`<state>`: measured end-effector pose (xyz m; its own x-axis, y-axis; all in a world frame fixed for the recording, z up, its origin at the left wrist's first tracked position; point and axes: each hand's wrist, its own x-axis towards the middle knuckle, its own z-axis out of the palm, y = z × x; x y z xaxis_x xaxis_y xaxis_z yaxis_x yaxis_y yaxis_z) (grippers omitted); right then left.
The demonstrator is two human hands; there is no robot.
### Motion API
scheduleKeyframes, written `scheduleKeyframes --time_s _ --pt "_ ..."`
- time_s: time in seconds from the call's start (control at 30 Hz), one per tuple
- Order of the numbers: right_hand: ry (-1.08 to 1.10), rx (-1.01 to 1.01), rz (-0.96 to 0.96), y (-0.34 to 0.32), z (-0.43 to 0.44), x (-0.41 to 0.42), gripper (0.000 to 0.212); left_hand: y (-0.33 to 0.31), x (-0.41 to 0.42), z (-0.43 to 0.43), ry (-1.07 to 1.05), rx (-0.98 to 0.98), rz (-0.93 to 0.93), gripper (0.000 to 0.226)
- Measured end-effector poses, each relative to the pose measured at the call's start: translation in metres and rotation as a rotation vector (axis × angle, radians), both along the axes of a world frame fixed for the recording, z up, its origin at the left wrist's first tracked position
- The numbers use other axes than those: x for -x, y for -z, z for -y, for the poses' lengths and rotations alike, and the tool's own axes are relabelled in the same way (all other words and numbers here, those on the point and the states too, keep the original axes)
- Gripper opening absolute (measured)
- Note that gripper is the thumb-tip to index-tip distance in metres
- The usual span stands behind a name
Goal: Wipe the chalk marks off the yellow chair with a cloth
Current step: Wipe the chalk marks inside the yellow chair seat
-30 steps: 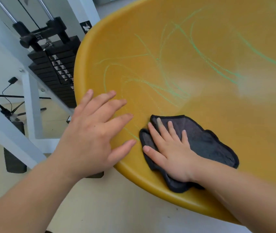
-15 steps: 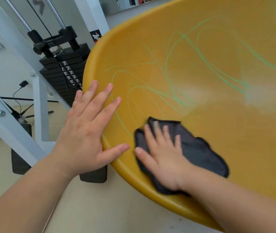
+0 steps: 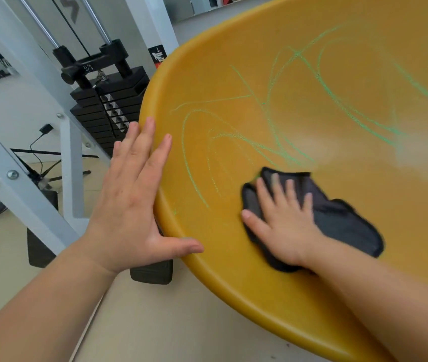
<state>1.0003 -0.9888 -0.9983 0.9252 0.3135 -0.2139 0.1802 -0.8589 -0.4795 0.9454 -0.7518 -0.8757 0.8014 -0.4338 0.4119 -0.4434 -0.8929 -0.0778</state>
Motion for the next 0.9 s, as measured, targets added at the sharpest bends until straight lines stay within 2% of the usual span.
scheduleKeyframes --time_s 0.07,0.17,0.27,0.37,0.43,0.5,0.7,0.8,0.9 --pt "-0.159 -0.176 0.011 -0.022 -0.030 0.029 0.079 0.000 0.000 -0.001 0.034 0.028 -0.005 0.131" --pt "-0.349 -0.385 0.034 -0.048 -0.048 0.059 0.073 0.000 -0.002 0.000 0.066 0.080 0.000 0.126" --pt "-0.385 -0.304 0.119 -0.031 -0.029 0.042 0.067 0.000 -0.002 -0.003 0.075 0.091 -0.002 0.123" --pt "-0.174 -0.083 0.128 -0.002 0.001 0.005 0.075 0.001 0.000 -0.009 0.058 0.107 -0.022 0.115" --pt "-0.044 -0.046 0.067 0.002 0.007 -0.008 0.079 0.001 0.002 -0.014 0.047 0.125 -0.021 0.104" --pt "-0.036 -0.122 0.014 -0.005 -0.005 -0.004 0.082 0.000 0.004 -0.019 0.053 0.145 -0.010 0.095" --pt "-0.396 -0.577 0.085 -0.063 -0.060 0.059 0.064 -0.004 0.008 -0.027 0.142 0.240 0.006 0.080" --pt "-0.409 -0.519 0.145 -0.050 -0.051 0.045 0.057 -0.004 0.008 -0.028 0.146 0.253 0.002 0.080" --pt "-0.225 -0.373 0.146 -0.028 -0.040 0.015 0.058 -0.002 0.009 -0.029 0.137 0.266 -0.022 0.079"
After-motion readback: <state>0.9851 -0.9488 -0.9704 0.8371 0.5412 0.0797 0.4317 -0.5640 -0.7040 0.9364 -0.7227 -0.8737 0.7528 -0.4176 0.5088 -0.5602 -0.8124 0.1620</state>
